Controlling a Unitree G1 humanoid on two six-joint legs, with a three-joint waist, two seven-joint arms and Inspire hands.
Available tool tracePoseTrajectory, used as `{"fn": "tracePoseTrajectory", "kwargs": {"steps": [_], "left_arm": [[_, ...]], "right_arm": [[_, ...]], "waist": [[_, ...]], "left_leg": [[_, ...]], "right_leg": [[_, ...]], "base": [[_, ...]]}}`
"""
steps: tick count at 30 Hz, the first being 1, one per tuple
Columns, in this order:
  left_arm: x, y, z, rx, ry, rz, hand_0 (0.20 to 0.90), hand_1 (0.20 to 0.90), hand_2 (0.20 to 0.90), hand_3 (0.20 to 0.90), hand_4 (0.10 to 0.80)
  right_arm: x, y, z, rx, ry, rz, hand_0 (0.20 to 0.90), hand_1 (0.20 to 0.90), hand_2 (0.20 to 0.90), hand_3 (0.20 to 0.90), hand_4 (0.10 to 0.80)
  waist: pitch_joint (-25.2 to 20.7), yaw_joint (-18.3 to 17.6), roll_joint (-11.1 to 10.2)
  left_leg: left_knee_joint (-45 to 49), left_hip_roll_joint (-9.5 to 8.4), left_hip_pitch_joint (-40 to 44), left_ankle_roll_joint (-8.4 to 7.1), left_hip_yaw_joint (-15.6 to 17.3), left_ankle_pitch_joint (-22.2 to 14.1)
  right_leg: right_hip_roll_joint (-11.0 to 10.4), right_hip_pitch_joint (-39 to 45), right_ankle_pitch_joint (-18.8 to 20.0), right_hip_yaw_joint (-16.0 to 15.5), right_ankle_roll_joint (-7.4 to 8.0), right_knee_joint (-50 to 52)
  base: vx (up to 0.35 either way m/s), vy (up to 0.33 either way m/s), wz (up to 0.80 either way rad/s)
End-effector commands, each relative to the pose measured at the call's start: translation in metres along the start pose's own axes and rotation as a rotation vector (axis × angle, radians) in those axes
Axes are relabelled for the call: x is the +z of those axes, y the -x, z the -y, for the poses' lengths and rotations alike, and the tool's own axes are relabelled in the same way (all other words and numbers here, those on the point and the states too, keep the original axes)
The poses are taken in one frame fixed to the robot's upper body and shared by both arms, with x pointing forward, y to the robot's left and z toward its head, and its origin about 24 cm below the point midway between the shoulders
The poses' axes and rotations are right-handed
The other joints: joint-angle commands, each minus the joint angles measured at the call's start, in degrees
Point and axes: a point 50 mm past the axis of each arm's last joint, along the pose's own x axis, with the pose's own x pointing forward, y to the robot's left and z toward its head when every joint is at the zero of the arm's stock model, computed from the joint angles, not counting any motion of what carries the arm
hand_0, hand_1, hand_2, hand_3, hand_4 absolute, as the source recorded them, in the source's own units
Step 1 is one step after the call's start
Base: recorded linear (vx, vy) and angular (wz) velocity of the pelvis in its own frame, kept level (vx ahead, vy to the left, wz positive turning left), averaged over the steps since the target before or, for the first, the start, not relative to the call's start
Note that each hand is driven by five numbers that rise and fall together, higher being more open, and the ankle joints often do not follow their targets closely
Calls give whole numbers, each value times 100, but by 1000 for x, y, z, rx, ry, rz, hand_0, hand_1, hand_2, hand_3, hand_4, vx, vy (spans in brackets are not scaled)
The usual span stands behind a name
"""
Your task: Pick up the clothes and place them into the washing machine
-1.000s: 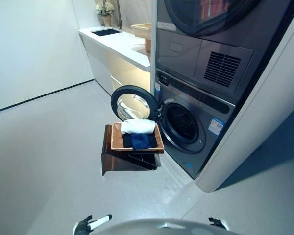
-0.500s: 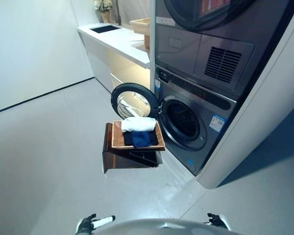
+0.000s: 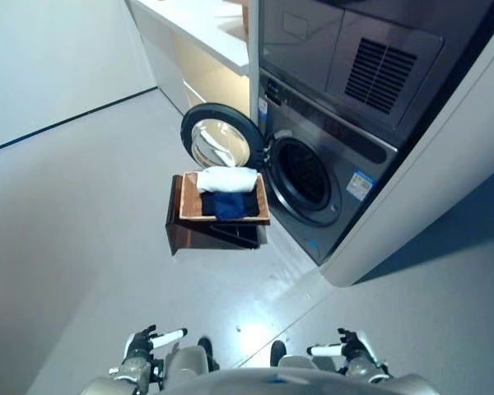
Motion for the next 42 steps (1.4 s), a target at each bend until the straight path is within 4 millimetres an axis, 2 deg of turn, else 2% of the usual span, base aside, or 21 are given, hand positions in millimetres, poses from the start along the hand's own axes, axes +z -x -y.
{"fn": "tracePoseTrajectory", "kwargs": {"steps": [1, 4, 6, 9, 12, 14, 16, 18, 19, 20, 22, 25, 26, 28, 29, 30, 32, 33, 37, 39, 42], "left_arm": [[17, 5, 38, -70, 89, 63, 900, 900, 900, 900, 800], [13, 5, 36, -50, 154, 41, 900, 900, 900, 900, 800], [8, 4, 29, -24, 181, 23, 900, 900, 900, 900, 800], [10, 2, 19, 7, 187, 28, 900, 900, 900, 900, 800], [21, -1, 11, 16, 137, 65, 900, 900, 900, 900, 800], [29, -2, 10, 13, 94, 95, 900, 900, 900, 900, 800], [37, -2, 11, 5, 61, 119, 900, 900, 900, 900, 800], [42, -3, 10, 1, 32, 133, 900, 900, 900, 900, 800], [46, -3, 8, 5, 20, 143, 900, 900, 900, 900, 800], [49, -4, 6, 12, 10, 151, 900, 900, 900, 900, 800], [49, -4, 4, 17, 4, 148, 900, 900, 900, 900, 800], [50, -3, 8, 8, -2, 155, 900, 900, 900, 900, 800], [53, -3, 8, 9, -8, 161, 900, 900, 900, 900, 800], [47, -3, 9, 8, -4, 144, 900, 900, 900, 900, 800], [47, -3, 9, 8, -4, 144, 900, 900, 900, 900, 800], [41, -2, 12, 10, 11, 121, 900, 900, 900, 900, 800], [40, -2, 14, 2, 17, 115, 900, 900, 900, 900, 800], [37, -1, 18, -7, 15, 109, 900, 900, 900, 900, 800], [34, 1, 29, -35, 44, 107, 900, 900, 900, 900, 800], [49, 2, 40, -78, -22, 164, 900, 900, 900, 900, 800], [50, 2, 40, -78, -21, 170, 900, 900, 900, 900, 800]], "right_arm": [[11, -5, 20, -102, -26, 10, 900, 900, 900, 900, 800], [11, -5, 21, -106, -70, -4, 900, 900, 900, 900, 800], [9, -5, 18, -99, -80, -14, 900, 900, 900, 900, 800], [15, -4, 14, -87, -129, -4, 900, 900, 900, 900, 800], [33, -4, 7, -64, -151, 50, 900, 900, 900, 900, 800], [45, -3, 5, -57, -174, 95, 900, 900, 900, 900, 800], [52, -3, 4, -52, -183, 115, 900, 900, 900, 900, 800], [51, -2, 0, -40, -193, 113, 900, 900, 900, 900, 800], [51, -2, 0, -41, -210, 113, 900, 900, 900, 900, 800], [50, -2, -1, -41, -230, 108, 900, 900, 900, 900, 800], [44, -1, -2, -43, -248, 83, 900, 900, 900, 900, 800], [33, -1, -1, -52, -274, 34, 900, 900, 900, 900, 800], [31, -2, 0, -58, -286, 21, 900, 900, 900, 900, 800], [28, -2, 0, -58, -284, 11, 900, 900, 900, 900, 800], [28, -2, 0, -58, -284, 11, 900, 900, 900, 900, 800], [27, -2, 1, -60, -278, 12, 900, 900, 900, 900, 800], [26, -2, 3, -64, -278, 15, 900, 900, 900, 900, 800], [26, -3, 5, -67, -258, 18, 900, 900, 900, 900, 800], [29, -5, 15, -89, -248, 40, 900, 900, 900, 900, 800], [57, -8, 30, -119, -234, 123, 900, 900, 900, 900, 800], [64, -9, 32, -123, -224, 143, 900, 900, 900, 900, 800]], "waist": [[214, 107, -28], [140, 197, -22], [-9, 326, -76], [-217, 445, -315], [-302, 508, -474], [-354, 482, -506], [-239, 428, -426], [-107, 291, -334], [-22, 205, -223], [85, 107, -136], [198, 12, -34], [271, -175, -63], [321, -257, -72], [345, -317, -103], [347, -318, -103], [359, -356, -219], [291, -399, -306], [224, -441, -282], [-8, -474, -232], [-114, -448, -125], [-106, -436, -98]], "left_leg": [[-246, 127, -636, 478, 36, 19], [-235, 387, -581, 402, 408, 229], [-34, 354, -612, 464, 368, 306], [669, 181, -793, 613, 553, -43], [846, 30, -819, 768, 744, -279], [839, -170, -772, 946, 762, -477], [784, -324, -592, 1105, 692, -624], [654, -464, -292, 1205, 611, -752], [524, -440, -113, 1224, 528, -768], [378, -423, 130, 1222, 440, -806], [201, -372, 503, 1162, 406, -875], [56, -453, 874, 1045, 299, -1053], [36, -405, 1031, 982, 265, -1171], [110, -352, 1245, 914, 244, -1371], [110, -351, 1247, 914, 243, -1372], [467, -448, 1307, 931, 191, -1599], [585, -389, 1491, 900, 158, -1808], [564, -337, 1519, 872, 96, -1771], [335, -215, 1602, 753, 30, -1605], [-4, -137, 1564, 713, -7, -1430], [-65, -146, 1564, 725, -12, -1409]], "right_leg": [[291, 632, -670, 106, 494, 160], [267, 1032, -897, 186, 588, 130], [109, 1276, -1024, 178, 649, 136], [-269, 1288, -901, 183, 871, 429], [-427, 1036, -431, 371, 988, 915], [-496, 786, 98, 584, 1042, 1534], [-409, 344, 508, 734, 952, 2440], [-263, 42, 533, 805, 898, 2940], [-34, -393, 308, 883, 817, 3177], [114, -753, -82, 824, 726, 3173], [-67, -918, -348, 337, 647, 2505], [-391, -1202, 248, 357, 906, 991], [-561, -1345, 584, 436, 1022, 389], [-737, -1529, 885, 402, 1194, 66], [-736, -1525, 885, 401, 1194, 64], [-713, -1491, 932, 401, 1213, 393], [-599, -1331, 839, 455, 1118, 543], [-531, -1234, 817, 536, 1076, 570], [-495, -932, 863, 269, 1061, 270], [-419, -876, 840, 221, 1057, 78], [-426, -892, 836, 223, 1056, 96]], "base": [[256, 120, 19], [365, 190, -12], [457, 249, -42], [444, 256, -46], [339, 237, -34], [312, 295, 6], [250, 296, 8], [265, 253, 22], [279, 200, 21], [286, 159, 20], [309, 47, 21], [352, -88, 21], [383, -143, 26], [287, -123, 27], [316, -160, 9], [333, -208, 2], [366, -246, 23], [287, -194, 72], [172, -152, 46], [85, -104, 19], [24, -5, 0]]}}
